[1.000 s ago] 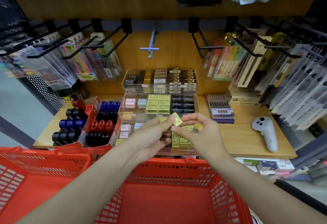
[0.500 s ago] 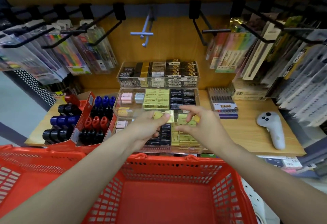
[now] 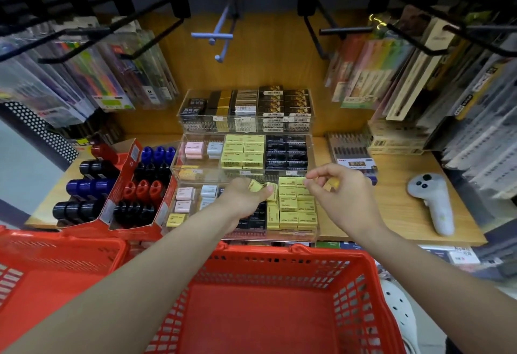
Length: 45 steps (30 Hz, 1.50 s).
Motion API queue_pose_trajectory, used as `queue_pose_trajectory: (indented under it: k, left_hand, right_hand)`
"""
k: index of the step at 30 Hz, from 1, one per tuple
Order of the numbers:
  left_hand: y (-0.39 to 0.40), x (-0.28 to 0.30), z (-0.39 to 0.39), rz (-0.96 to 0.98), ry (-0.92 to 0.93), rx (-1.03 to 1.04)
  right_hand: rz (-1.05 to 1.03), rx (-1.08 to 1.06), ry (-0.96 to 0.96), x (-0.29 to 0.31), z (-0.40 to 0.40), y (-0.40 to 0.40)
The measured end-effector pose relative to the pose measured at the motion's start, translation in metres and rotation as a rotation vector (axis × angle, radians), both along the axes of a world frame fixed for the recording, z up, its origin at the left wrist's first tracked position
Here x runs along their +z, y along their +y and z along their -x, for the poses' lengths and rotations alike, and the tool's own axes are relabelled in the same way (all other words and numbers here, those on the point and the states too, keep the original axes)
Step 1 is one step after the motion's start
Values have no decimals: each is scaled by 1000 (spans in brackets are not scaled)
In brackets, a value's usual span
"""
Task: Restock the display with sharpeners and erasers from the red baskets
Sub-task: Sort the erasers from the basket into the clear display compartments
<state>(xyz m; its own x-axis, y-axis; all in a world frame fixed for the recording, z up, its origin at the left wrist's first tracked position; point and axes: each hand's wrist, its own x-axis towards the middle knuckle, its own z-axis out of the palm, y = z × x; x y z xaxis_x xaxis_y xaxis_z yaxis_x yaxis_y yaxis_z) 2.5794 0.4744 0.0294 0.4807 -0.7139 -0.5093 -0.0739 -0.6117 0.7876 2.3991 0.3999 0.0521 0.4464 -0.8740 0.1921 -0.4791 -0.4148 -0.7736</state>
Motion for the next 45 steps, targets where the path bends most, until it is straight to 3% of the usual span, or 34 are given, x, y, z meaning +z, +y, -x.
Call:
queue_pose_trajectory:
  k: [7,13,21,25,29,33,36,38,42,45]
  left_hand:
    - [2,-5,0,51,-154,38]
    - [2,-6,7,9,-232,-28]
    - [6,0,7,43,-217,-40]
    - [24,26,7,76,-302,-166]
    - [49,68,24,260,-507,-401]
    - [68,100,46,431,-868,-441]
    - [80,116,58,466,-941,-407]
    - [88,120,61,448,-800,-381]
    - [106,119,58,353,-94,-265]
    - [107,114,56,329,71,-227]
  right_hand:
    - [38,-1,-2,2,-1,2]
    - [92,140,339,-4,5,7]
    - [108,185,453,-6,5,15]
    - [-5,181,307,12,6,16]
    - [-355,237,-29,54,3,30]
    - [-392,258,-72,87,14,52]
    - [-462,251,-145,98,24,63]
    - [-528,241,-167,101,31,67]
    - [-663,163,-223,99,41,70]
    - [-644,170,-163,92,45,69]
